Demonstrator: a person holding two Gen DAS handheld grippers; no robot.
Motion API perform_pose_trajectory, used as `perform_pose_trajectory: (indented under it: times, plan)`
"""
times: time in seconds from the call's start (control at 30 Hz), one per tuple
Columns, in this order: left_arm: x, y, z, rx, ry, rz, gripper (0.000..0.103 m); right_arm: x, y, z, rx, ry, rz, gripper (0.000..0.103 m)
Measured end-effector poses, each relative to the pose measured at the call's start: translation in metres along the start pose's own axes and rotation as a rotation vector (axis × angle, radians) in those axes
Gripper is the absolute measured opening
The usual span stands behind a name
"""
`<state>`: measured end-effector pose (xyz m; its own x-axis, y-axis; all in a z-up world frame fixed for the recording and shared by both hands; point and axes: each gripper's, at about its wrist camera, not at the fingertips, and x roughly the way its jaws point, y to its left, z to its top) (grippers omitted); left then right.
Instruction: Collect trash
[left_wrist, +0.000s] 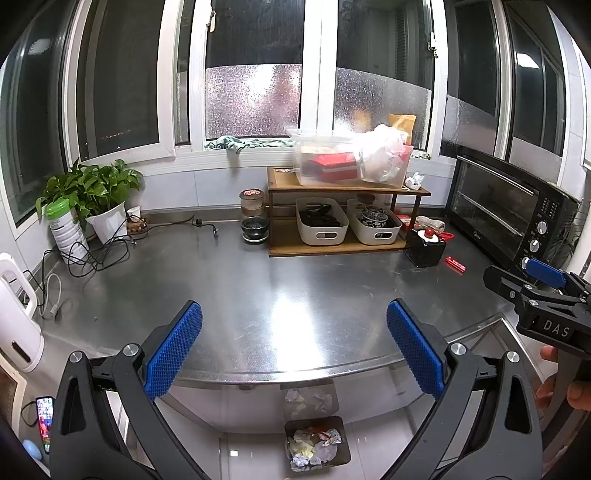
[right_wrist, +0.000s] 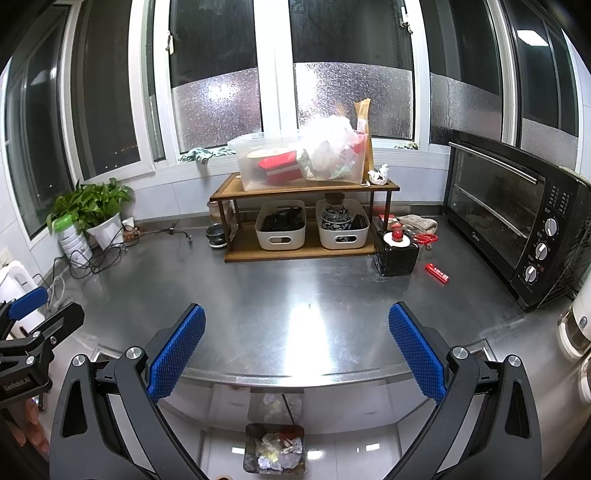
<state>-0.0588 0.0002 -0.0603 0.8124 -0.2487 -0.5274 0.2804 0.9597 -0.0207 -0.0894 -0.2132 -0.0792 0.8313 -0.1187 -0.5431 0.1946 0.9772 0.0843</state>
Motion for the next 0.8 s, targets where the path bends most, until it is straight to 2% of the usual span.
perform_pose_trajectory:
  times: [0.8]
  plan:
    - [0.0058,0.0043,0.0016,0.002,-0.002,-0.004,0.095,0.0061,-0.0022,0.0023,0.002,0.0,0.009,0.1]
